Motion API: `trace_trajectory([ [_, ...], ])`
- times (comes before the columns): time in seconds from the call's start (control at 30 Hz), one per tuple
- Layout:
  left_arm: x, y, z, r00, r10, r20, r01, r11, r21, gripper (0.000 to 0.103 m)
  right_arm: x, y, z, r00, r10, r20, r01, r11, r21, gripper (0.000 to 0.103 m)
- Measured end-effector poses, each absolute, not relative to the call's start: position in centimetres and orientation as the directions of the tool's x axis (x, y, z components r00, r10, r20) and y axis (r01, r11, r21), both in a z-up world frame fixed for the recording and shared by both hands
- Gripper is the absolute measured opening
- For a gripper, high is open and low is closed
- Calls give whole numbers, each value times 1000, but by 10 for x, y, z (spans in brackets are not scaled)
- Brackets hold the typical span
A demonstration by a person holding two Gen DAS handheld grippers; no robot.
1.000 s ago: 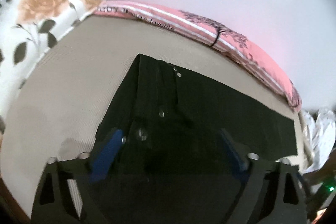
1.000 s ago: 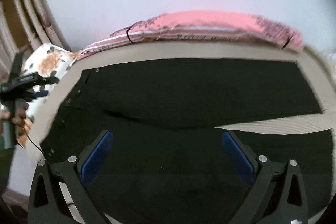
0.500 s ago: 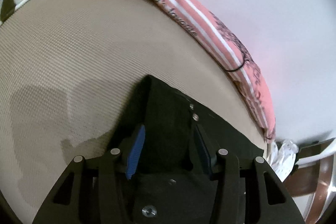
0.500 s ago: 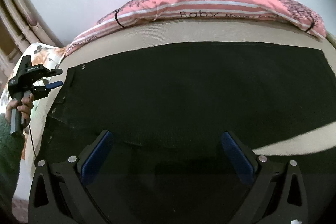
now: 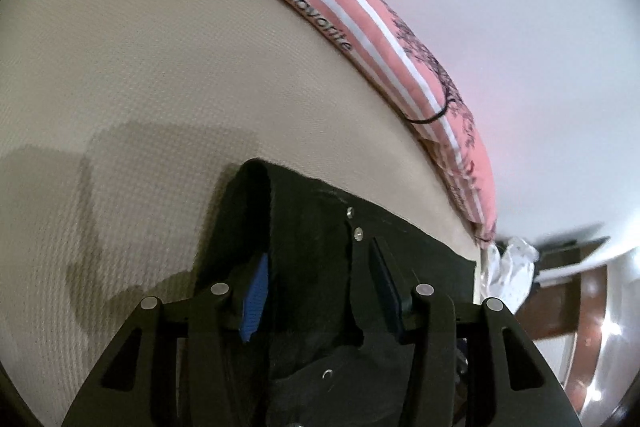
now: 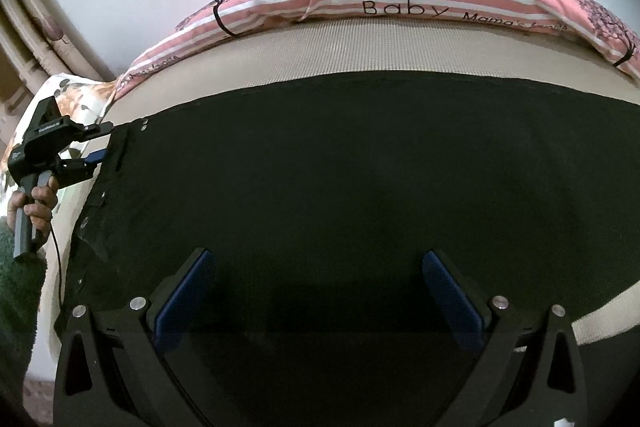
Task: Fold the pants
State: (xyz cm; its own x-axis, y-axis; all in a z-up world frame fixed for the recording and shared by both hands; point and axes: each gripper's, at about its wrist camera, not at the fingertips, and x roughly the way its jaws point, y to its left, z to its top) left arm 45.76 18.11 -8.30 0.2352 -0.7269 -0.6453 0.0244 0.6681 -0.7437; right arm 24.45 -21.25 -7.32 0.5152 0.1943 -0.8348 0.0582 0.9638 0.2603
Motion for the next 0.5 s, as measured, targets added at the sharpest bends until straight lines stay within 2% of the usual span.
trace_trajectory([
  [0.27,472,163,-84,198,-741,-641,104,666,-738,47,259,-214,-79,519,182,-835,54,968,245,103],
  [0.37,473,157,-82,193,-763,-617,132,644,-754,42,262,-214,-80,524,177,-833,53,970,239,103],
  [0.5,473,146,-86,168,-753,-636,165,658,-735,39,263,-214,-79,528,180,-830,43,970,238,103],
])
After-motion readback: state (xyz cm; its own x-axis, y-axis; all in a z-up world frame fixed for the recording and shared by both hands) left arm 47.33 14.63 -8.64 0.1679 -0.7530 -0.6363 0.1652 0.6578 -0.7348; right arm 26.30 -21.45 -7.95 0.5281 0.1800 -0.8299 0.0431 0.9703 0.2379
